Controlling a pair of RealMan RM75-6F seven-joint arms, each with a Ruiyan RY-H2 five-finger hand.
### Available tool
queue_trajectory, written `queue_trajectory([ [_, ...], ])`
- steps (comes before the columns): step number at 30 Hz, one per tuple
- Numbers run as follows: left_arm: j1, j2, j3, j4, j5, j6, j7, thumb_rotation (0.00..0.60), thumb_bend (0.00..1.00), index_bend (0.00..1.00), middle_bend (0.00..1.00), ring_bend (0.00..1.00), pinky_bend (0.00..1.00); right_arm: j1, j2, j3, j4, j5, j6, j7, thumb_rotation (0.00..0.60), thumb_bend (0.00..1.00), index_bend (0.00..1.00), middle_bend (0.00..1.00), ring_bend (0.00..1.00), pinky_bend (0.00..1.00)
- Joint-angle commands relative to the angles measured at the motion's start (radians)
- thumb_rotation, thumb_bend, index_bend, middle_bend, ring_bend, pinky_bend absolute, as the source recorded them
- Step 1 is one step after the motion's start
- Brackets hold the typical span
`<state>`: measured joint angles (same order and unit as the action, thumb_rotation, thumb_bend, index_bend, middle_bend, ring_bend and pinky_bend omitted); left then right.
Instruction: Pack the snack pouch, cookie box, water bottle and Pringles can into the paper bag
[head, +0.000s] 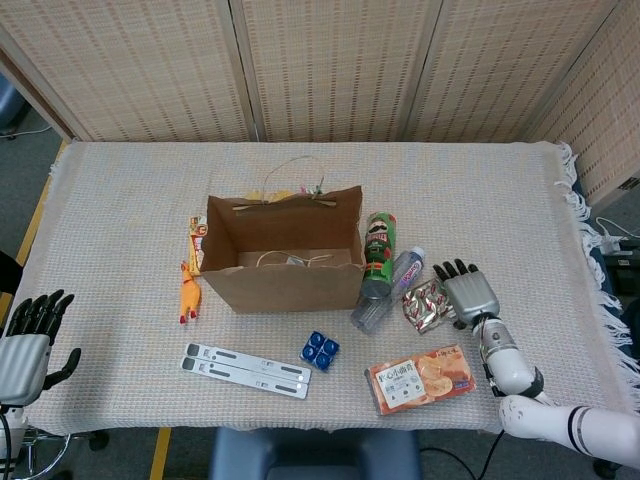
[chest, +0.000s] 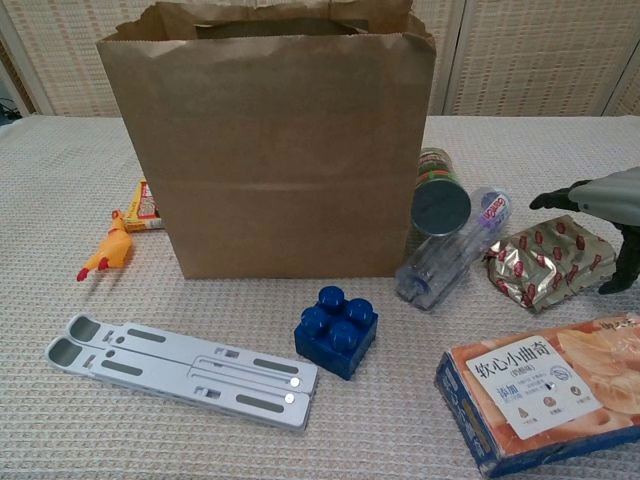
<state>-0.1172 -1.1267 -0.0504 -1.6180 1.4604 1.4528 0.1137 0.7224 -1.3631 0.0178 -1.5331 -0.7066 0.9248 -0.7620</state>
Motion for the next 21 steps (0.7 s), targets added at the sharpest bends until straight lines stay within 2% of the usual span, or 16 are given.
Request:
queue_trajectory([
  [1,0.000,0.000,0.000,0.000,0.000,0.000,-0.002,0.600,0.38,0.05,0.00,0.00,0.00,0.020,-0.029,0.003,0.023,0.029,-0.006,-0.024,0.600,0.01,0.00,0.05,0.00,0.16],
  [10,-0.001,0.003,0.002,0.002,0.004,-0.002,-0.011,0.600,0.38,0.05,0.00,0.00,0.00,0.055,-0.117,-0.020,0.095,0.101,0.012,-0.106,0.600,0.01,0.01,0.06,0.03,0.17],
  [12,-0.001,0.003,0.002,0.002,0.004,-0.002,-0.011,0.600,0.38,0.05,0.00,0.00,0.00,0.053,-0.132,-0.020,0.110,0.085,0.022,-0.099,0.600,0.07,0.10,0.15,0.12,0.23],
  [15,-0.001,0.003,0.002,0.001,0.003,-0.002,-0.011,0.600,0.38,0.05,0.00,0.00,0.00,0.039,-0.134,-0.020,0.115,0.021,0.038,-0.054,0.600,0.24,0.39,0.41,0.44,0.52],
  [17,-0.001,0.003,0.002,0.001,0.003,-0.002,-0.011,0.600,0.38,0.05,0.00,0.00,0.00,0.026,-0.110,-0.022,0.096,-0.029,0.050,-0.018,0.600,0.28,0.50,0.50,0.54,0.62],
  [21,-0.001,0.004,0.002,0.001,0.003,-0.003,-0.010,0.600,0.38,0.05,0.00,0.00,0.00,0.000,-0.020,-0.024,0.008,-0.107,0.086,0.034,0.600,0.29,0.55,0.54,0.58,0.65],
])
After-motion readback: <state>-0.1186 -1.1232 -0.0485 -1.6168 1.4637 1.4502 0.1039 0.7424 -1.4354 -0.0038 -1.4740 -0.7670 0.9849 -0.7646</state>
